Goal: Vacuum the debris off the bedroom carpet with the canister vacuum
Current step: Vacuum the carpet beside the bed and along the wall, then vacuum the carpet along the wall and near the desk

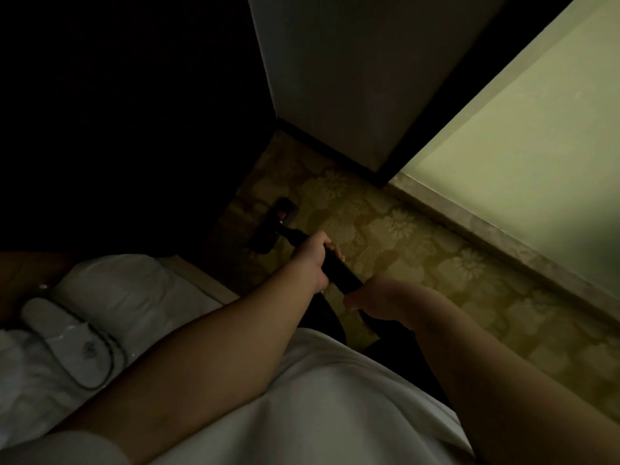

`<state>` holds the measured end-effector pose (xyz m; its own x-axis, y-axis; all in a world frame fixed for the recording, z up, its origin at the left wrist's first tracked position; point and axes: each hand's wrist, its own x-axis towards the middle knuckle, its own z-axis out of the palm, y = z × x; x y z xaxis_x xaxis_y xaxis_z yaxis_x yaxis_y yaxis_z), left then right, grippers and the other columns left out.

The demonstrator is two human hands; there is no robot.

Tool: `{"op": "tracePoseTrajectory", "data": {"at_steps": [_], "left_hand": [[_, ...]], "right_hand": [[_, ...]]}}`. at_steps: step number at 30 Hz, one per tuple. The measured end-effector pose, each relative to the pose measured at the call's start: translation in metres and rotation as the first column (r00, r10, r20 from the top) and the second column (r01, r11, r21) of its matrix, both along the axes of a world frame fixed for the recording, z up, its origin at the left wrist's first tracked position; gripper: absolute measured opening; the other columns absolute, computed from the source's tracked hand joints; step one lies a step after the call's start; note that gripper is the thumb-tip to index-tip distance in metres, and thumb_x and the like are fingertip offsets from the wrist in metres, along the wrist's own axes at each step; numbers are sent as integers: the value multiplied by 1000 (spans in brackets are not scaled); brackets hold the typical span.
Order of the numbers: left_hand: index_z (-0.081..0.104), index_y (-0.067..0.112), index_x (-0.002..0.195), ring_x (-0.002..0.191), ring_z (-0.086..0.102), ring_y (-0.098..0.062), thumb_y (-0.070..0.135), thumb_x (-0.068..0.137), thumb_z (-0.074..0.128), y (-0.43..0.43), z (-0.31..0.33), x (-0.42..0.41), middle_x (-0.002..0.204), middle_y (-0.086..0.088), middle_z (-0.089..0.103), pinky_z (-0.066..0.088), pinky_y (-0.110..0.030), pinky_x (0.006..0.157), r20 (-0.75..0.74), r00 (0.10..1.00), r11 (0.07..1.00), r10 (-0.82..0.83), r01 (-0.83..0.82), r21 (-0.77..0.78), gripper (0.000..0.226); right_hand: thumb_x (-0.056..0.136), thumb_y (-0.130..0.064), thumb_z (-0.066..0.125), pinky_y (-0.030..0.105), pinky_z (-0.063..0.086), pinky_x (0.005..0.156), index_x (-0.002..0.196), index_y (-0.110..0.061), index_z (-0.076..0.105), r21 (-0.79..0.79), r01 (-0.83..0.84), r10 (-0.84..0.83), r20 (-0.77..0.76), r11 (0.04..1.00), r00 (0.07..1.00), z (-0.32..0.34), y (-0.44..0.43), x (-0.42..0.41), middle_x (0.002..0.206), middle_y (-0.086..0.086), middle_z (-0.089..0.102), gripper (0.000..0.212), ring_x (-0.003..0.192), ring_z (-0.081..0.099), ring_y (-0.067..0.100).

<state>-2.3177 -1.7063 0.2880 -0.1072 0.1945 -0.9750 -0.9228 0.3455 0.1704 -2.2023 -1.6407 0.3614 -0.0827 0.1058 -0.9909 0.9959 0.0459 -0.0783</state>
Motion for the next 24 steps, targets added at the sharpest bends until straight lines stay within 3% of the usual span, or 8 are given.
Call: {"op": "tracePoseTrajectory", "data": {"at_steps": [2,5,9,14,18,24], "left_hand": [[45,13,75,58,50,-19,13,90,53,11,1,15,66,-4,49,51,-34,68,0,1000,1000,22,-22,-16,17],[46,13,77,59,52,-18,14,87,56,29,0,43,68,-3,49,54,-35,67,-12,1000,1000,0,0,-20,14],[51,12,82,58,54,-17,15,87,59,44,-5,101,69,-2,51,54,-35,67,13,1000,1000,-4,5,-28,10],[53,11,96,59,56,-17,16,89,61,65,-9,194,71,-3,53,56,-35,67,38,999,999,33,-32,-31,13],[48,11,90,60,51,-18,12,91,59,103,-3,269,69,-4,50,53,-35,69,82,997,1000,0,0,-7,11],[49,9,93,62,53,-16,11,91,59,152,9,368,67,-4,52,53,-35,67,135,967,976,-217,213,46,10]], "right_hand": [[88,-22,74,41,61,77,85,-9,68,20,25,-25,-9,999,1000,2,11,16,82,12,68,14,76,67,29],[89,-21,73,43,61,78,85,-8,66,27,65,-64,-39,998,997,7,27,47,80,13,70,15,78,72,32],[90,-27,72,47,63,93,87,-12,64,69,40,-34,-79,997,996,6,39,106,97,14,75,18,95,76,33],[92,-22,72,38,62,69,89,-7,63,77,44,-38,-80,996,996,4,63,199,88,14,72,17,76,72,30],[89,-23,74,24,52,47,91,-5,69,116,105,-101,-35,988,994,13,93,277,69,8,71,19,48,65,21],[90,-24,73,34,57,62,99,-6,69,122,317,-318,-12,941,948,35,114,380,68,8,70,21,56,66,23]]}}
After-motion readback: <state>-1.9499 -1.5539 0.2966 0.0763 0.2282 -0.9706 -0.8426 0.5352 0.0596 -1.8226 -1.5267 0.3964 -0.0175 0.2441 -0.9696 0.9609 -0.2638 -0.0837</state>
